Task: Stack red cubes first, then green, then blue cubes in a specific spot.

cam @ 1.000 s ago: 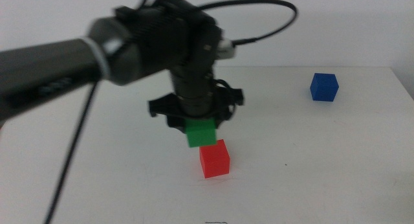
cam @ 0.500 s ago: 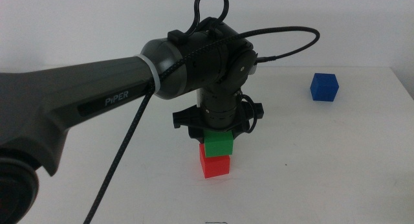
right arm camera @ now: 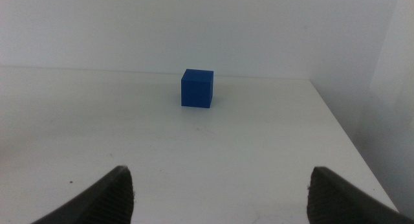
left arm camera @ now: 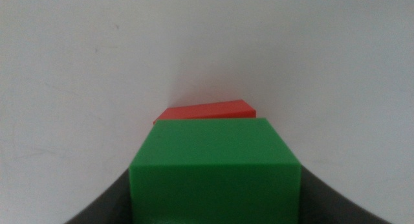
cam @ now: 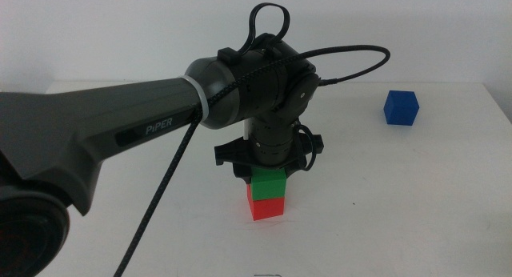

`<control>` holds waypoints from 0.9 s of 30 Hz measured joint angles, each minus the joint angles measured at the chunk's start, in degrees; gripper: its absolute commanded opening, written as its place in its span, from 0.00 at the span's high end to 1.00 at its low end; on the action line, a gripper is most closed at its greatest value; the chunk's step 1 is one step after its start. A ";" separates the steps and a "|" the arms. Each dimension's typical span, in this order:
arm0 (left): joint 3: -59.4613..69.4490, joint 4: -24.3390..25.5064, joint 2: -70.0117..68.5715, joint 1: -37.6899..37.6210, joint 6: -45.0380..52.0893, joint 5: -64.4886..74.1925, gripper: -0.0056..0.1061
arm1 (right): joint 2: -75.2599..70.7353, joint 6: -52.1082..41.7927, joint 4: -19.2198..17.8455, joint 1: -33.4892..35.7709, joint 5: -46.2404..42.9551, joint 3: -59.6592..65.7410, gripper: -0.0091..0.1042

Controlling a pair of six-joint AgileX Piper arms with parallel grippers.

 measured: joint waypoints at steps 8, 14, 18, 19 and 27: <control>-0.17 0.00 0.61 0.00 0.08 0.10 0.32 | 0.00 0.00 0.00 0.00 0.00 0.00 0.23; -0.17 0.00 0.74 0.00 2.93 0.10 0.16 | 0.00 0.00 0.00 0.00 0.00 0.00 0.23; -0.17 0.00 0.74 0.00 3.83 0.10 0.15 | 0.00 0.00 0.00 0.00 0.00 0.00 0.23; -0.17 -0.07 0.63 0.00 4.45 0.10 0.15 | 0.00 0.00 0.00 0.00 0.00 0.00 0.23; -1.21 -2.24 -6.14 0.00 16.45 0.65 0.15 | 0.00 0.00 0.00 0.00 0.00 0.00 0.23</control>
